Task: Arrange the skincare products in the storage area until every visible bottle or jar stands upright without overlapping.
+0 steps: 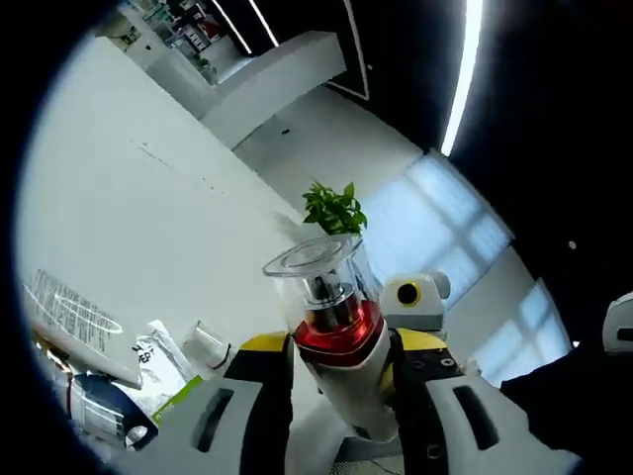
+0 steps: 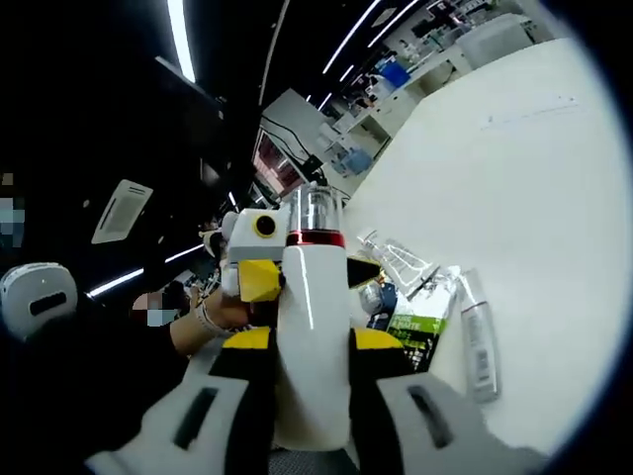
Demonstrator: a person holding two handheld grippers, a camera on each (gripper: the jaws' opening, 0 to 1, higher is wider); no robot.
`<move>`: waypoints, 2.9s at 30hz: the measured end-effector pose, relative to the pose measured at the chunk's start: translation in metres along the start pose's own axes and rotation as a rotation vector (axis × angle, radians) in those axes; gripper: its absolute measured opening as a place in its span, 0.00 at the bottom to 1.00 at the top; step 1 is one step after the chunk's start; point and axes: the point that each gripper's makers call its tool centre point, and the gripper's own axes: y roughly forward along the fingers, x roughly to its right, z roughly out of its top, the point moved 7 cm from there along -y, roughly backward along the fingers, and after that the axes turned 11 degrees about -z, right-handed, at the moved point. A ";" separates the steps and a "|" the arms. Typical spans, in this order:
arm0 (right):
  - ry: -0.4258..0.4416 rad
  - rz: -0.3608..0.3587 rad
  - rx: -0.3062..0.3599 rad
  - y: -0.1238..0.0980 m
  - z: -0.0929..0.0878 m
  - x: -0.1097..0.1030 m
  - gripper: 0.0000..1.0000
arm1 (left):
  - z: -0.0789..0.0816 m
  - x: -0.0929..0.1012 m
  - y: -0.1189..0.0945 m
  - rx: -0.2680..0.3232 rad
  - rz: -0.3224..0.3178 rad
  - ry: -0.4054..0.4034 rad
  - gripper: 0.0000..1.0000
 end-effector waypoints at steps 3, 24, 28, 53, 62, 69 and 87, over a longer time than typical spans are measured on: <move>0.003 -0.003 0.006 -0.002 -0.005 0.003 0.26 | -0.003 -0.002 0.007 -0.007 -0.022 -0.007 0.33; -0.398 -0.318 -0.006 0.003 -0.012 0.025 0.31 | -0.008 0.004 0.026 -0.261 0.209 0.368 0.29; -0.485 -0.385 -0.014 0.005 -0.014 0.029 0.31 | -0.011 0.004 0.032 -0.301 0.247 0.434 0.29; -0.631 -0.422 -0.012 0.005 -0.016 0.052 0.30 | -0.017 0.002 0.046 -0.409 0.342 0.568 0.30; -0.674 -0.420 -0.005 0.003 -0.019 0.054 0.30 | -0.025 0.006 0.048 -0.421 0.339 0.643 0.30; -0.683 -0.438 -0.008 0.000 -0.020 0.052 0.30 | -0.025 0.005 0.051 -0.421 0.307 0.653 0.30; -0.625 -0.529 0.048 -0.032 -0.021 0.047 0.35 | -0.023 0.001 0.051 -0.439 0.281 0.692 0.33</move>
